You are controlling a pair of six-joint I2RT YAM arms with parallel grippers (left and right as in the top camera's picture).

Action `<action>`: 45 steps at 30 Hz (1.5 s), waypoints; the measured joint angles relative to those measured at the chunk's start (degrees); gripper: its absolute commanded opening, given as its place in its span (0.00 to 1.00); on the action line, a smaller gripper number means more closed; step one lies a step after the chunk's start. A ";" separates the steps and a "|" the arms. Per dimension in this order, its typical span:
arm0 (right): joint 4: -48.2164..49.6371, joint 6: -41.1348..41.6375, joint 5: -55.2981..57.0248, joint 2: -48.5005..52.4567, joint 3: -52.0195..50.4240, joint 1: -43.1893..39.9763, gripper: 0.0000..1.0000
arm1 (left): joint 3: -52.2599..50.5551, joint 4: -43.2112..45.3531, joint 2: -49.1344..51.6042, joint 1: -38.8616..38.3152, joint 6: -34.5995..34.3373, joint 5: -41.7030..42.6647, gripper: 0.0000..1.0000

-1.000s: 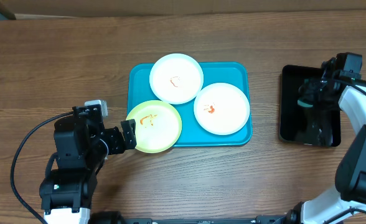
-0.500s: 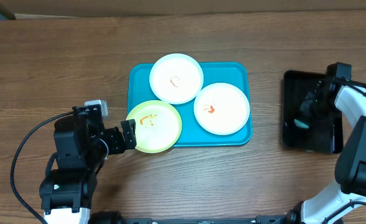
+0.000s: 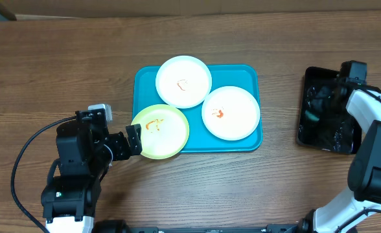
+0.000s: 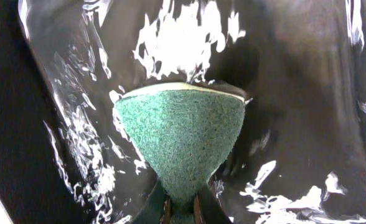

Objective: Clean dirty plates on tray and stack at the side
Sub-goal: 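Lift the green sponge with the right gripper above the black tray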

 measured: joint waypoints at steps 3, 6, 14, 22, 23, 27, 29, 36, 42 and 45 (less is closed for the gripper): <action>-5.60 -0.02 2.75 0.00 0.11 1.18 0.04 | 0.00 0.00 0.00 0.00 0.00 0.00 1.00; -8.85 0.33 7.85 -0.07 0.37 2.08 0.04 | 0.00 0.00 0.00 0.00 0.00 0.00 1.00; -3.61 -0.24 6.51 0.04 0.83 0.02 0.04 | 0.00 0.00 0.00 0.00 0.00 0.02 1.00; -8.13 -5.97 -0.07 0.22 1.53 4.79 0.04 | 0.00 0.00 0.00 0.00 0.00 0.02 1.00; -8.57 -6.51 -0.20 0.22 1.60 5.38 0.04 | 0.00 0.00 0.00 0.00 0.00 0.02 1.00; -10.91 -9.14 -1.01 0.22 1.79 7.98 0.04 | 0.00 0.00 0.00 0.00 0.00 0.00 1.00; -11.58 -10.03 -0.59 0.22 1.84 8.74 0.04 | 0.00 0.00 0.00 0.00 0.00 0.02 1.00; -13.84 -9.60 2.89 0.22 3.63 8.63 0.04 | 0.00 0.02 0.00 0.00 0.00 0.02 1.00; -15.19 -9.33 4.48 0.20 7.72 6.47 0.04 | 0.00 0.04 0.00 0.00 0.00 0.00 1.00; -14.82 -8.72 5.49 0.20 7.93 5.46 0.04 | 0.00 0.04 0.00 0.00 0.00 0.00 1.00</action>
